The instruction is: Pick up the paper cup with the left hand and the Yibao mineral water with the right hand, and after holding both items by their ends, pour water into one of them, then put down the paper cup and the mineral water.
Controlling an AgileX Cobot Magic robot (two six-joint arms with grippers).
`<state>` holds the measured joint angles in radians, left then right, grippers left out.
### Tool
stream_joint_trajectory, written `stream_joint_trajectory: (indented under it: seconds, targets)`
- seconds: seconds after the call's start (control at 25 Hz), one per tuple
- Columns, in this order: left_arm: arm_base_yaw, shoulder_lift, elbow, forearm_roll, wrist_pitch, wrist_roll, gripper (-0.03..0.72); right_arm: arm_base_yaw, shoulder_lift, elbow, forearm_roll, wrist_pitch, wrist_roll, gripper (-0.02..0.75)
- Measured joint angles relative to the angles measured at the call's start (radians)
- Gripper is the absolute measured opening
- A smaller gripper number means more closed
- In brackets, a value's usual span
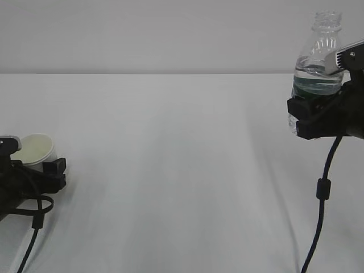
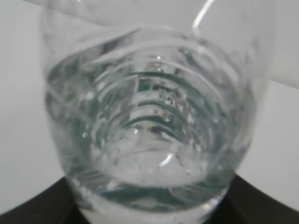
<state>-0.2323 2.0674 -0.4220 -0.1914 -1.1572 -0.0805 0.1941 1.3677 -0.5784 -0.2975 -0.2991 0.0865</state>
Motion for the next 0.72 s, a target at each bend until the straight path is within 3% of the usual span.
stream_joint_trajectory:
  seconds: [0.72]
  targets:
    - [0.000,0.004,-0.001,-0.004,0.000,0.000,0.505,0.000,0.000,0.000,-0.002,0.000,0.000,0.410]
